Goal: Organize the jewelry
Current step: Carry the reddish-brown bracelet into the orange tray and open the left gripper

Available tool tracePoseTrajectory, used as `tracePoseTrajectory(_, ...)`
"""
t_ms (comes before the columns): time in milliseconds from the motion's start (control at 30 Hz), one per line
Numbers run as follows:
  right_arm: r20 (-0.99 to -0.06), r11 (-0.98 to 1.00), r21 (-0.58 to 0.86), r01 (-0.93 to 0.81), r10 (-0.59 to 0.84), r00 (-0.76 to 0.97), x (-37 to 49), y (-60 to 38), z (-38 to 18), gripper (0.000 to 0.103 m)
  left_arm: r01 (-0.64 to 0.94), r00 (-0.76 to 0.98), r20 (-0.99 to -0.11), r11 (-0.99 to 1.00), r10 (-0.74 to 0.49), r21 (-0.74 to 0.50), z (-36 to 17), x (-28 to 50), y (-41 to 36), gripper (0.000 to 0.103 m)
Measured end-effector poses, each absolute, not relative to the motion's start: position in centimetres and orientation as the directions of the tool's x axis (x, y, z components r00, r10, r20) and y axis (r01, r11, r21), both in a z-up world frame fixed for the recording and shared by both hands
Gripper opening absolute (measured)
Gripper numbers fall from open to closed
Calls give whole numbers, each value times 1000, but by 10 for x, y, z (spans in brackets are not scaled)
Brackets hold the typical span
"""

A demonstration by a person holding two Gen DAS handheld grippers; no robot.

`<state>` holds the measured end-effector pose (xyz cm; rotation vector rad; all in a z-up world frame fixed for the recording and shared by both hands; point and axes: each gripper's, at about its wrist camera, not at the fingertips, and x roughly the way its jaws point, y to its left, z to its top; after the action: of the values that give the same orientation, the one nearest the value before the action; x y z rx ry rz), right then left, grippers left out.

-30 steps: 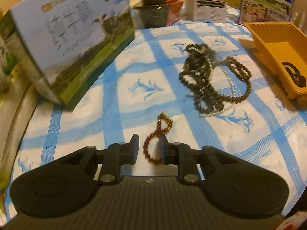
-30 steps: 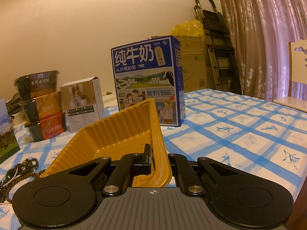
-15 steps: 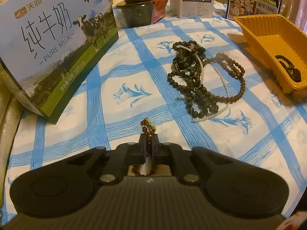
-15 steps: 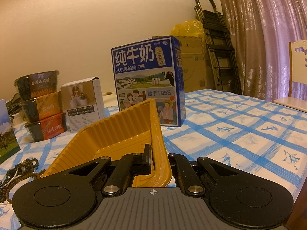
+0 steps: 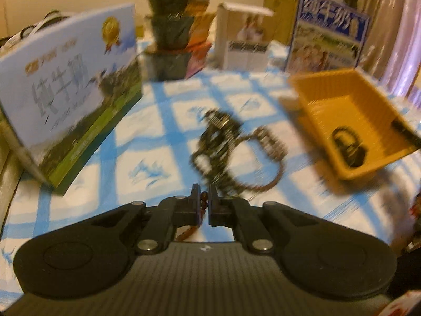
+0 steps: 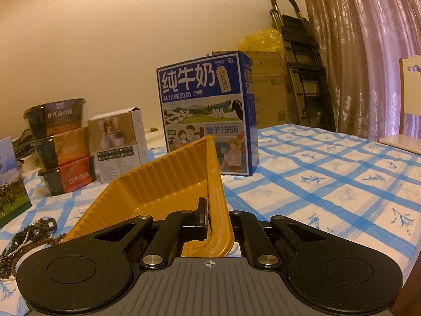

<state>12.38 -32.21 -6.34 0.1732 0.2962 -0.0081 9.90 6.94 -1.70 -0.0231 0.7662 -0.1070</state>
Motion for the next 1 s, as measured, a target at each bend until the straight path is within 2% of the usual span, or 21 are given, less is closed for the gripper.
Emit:
tracePoseTrajectory(300,-289,985,172,30,21,957,124,-323,-62,6,247,754,-588,956,-293,-160,16,115,8,4)
tracePoseTrajectory(567,-288,984,173,30,22,957,124,-322,-62,6,389,715,-521,884,-467,-259,24,144,-58,4)
tracePoseTrajectory(767,-288,984,175,27,25,957,125,-320,-60,6,467,644,-517,825,-564,-318,17,162,-108,4)
tracePoseTrajectory(1000,-289,983,181,27,27,957,125,-320,-60,6,471,565,-558,793,-608,-386,-6,175,-140,4)
